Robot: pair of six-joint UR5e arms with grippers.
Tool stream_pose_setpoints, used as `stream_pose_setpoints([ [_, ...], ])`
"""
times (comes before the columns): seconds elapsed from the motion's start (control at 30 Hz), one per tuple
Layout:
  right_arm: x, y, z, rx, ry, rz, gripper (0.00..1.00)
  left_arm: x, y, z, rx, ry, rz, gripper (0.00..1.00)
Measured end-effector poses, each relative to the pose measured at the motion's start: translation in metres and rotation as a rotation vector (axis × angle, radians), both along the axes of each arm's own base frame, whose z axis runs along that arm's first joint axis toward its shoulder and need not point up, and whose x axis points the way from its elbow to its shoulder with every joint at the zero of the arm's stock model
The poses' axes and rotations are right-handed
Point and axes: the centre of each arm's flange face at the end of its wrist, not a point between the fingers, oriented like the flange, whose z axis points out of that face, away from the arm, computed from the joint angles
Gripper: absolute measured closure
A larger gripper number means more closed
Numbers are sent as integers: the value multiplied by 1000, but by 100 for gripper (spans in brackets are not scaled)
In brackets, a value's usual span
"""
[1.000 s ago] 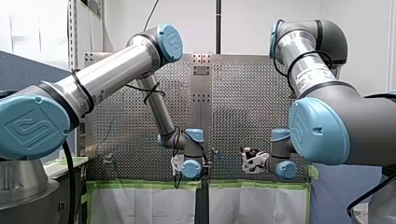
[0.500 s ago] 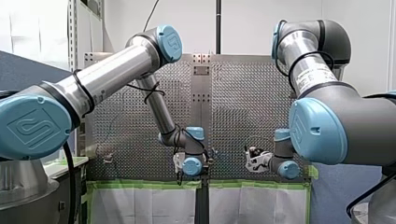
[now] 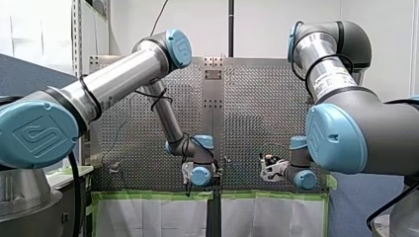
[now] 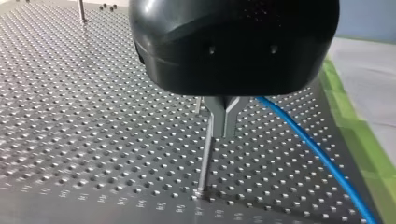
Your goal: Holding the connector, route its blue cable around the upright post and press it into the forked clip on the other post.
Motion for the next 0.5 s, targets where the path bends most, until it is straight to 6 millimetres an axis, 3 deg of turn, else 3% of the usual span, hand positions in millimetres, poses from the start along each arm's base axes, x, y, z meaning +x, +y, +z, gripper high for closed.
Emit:
stream_pose_setpoints([
  [0.13, 1, 0, 0, -3, -2, 1, 100, 3, 2, -6, -17, 7, -8, 98],
  [0.5, 3, -1, 2, -3, -18, 5, 100, 24, 2, 0, -40, 2, -25, 95],
])
